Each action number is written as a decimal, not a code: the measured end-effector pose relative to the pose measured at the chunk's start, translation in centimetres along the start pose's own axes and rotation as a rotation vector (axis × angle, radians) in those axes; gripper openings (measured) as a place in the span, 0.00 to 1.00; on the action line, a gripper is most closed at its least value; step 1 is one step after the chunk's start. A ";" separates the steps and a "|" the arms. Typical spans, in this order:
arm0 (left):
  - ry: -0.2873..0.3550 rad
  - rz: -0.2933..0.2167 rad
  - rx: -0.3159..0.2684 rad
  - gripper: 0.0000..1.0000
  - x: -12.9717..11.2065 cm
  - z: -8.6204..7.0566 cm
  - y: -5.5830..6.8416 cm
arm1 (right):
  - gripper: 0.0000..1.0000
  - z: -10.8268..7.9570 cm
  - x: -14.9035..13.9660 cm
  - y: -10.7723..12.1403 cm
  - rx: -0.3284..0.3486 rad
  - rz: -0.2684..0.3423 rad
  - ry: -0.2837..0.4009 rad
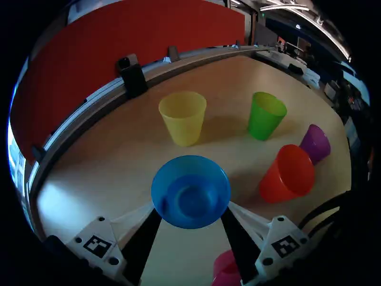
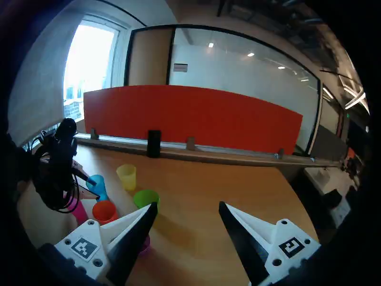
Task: Pour water
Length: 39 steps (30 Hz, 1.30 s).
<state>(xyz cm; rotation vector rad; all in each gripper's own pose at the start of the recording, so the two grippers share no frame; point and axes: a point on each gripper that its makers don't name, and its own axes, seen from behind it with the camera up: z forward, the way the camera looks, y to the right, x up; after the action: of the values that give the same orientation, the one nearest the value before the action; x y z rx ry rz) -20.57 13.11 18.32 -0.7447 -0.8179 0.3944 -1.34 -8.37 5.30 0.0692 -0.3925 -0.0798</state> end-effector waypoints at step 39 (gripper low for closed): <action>0.130 -0.036 0.020 0.78 3.0 -2.7 -0.4 | 1.00 -0.2 0.3 -0.2 0.009 -0.006 0.011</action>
<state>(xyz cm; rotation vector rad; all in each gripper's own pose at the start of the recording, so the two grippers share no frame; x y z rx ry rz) -16.58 13.38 18.95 -0.7282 -0.7032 0.3179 -1.01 -8.61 5.26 0.0792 -0.3820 -0.0834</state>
